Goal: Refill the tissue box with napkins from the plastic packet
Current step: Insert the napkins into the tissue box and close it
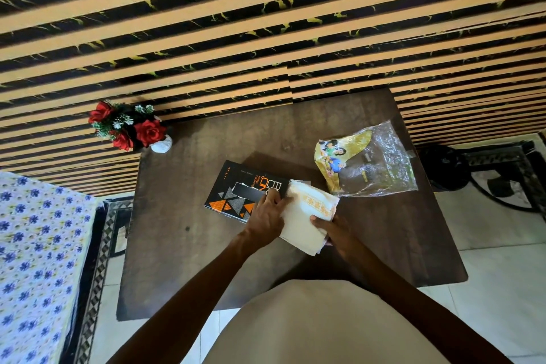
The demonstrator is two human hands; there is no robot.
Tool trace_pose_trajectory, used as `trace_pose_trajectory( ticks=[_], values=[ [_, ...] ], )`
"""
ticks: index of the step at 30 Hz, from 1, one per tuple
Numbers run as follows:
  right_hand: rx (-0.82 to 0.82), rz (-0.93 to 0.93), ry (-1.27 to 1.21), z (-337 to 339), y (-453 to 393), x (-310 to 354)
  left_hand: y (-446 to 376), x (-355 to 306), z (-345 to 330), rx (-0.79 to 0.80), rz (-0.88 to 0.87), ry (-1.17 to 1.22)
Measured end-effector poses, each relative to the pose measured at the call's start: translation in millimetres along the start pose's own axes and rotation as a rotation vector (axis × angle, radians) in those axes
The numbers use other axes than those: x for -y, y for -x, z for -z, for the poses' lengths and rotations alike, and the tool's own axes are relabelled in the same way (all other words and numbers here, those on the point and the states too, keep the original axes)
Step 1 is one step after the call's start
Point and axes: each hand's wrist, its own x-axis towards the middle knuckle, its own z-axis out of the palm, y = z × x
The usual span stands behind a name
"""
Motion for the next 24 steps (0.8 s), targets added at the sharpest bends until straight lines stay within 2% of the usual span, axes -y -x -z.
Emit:
trace_pose_trajectory(
  ticks=[2, 5, 10, 14, 17, 20, 24],
  values=[
    [0.043, -0.018, 0.102, 1, -3, 7, 1, -1, 0, -0.019, 0.035, 0.026],
    [0.069, -0.046, 0.084, -1, 4, 22, -1, -3, -1, -0.033, 0.066, 0.010],
    [0.043, -0.085, 0.159, -12, -1, 30, -6, -7, 2, 0.009, 0.121, 0.073],
    [0.071, -0.078, 0.256, -24, 1, 38, 1, -9, 3, -0.105, 0.273, 0.086],
    [0.069, -0.089, 0.176, -20, 2, 36, 12, -6, -1, -0.193, 0.368, 0.059],
    [0.050, -0.137, 0.036, -17, -1, 28, 19, -4, -6, -0.223, 0.354, 0.123],
    [0.001, -0.138, 0.019, -44, -4, 25, 20, -6, -4, -0.270, 0.358, 0.264]
  ],
)
